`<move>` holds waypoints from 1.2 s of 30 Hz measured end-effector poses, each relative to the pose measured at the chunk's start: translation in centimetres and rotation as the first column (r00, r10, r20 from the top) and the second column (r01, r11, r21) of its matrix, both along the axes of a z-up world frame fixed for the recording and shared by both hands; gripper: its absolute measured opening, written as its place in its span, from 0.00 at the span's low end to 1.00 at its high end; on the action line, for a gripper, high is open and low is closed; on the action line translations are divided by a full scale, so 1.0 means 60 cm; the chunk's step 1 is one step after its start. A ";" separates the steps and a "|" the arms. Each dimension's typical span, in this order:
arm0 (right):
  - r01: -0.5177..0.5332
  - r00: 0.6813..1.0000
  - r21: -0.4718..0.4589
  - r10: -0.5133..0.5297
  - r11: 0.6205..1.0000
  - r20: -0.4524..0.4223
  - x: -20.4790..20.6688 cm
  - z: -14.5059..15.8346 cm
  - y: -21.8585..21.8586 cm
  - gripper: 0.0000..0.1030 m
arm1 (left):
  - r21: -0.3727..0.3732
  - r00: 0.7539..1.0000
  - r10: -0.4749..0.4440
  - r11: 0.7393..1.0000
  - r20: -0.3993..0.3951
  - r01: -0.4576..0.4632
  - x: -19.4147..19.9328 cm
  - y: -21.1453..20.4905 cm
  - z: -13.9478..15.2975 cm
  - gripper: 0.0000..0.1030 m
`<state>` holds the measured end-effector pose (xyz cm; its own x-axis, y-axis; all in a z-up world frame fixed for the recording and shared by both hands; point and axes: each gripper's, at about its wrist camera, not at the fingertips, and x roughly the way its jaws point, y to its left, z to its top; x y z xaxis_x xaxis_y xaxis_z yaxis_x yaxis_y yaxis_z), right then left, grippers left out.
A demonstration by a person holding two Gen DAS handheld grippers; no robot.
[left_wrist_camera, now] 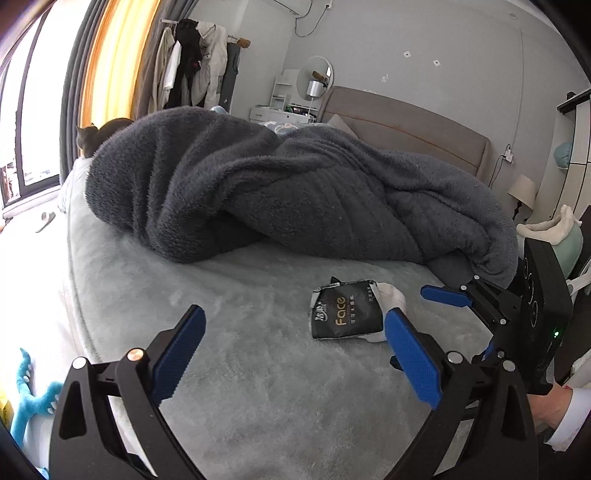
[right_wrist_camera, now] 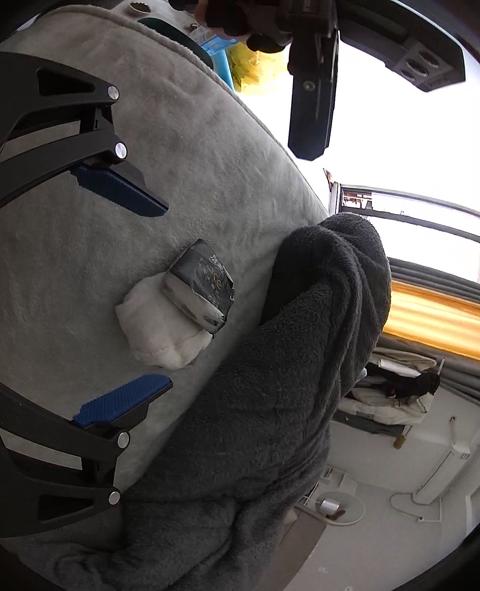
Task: Collect trash
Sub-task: 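Move both open grippers back toward the black tissue pack and sock on the bed, then close the left gripper on the black Face tissue pack while the right gripper grasps the white sock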
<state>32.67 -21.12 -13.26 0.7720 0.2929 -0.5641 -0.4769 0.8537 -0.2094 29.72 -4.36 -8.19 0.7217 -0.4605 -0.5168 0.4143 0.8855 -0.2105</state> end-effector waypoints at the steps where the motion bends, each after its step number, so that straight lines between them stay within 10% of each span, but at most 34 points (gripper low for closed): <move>1: -0.005 1.000 0.004 0.005 1.000 0.002 0.002 0.000 -0.002 0.85 | -0.002 1.000 -0.005 1.000 -0.006 0.005 0.003 -0.003 -0.002 0.96; 36: -0.048 0.996 -0.189 0.062 0.981 0.066 0.021 -0.052 -0.005 0.53 | -0.114 0.965 -0.161 0.984 -0.206 0.139 0.115 -0.094 -0.088 0.96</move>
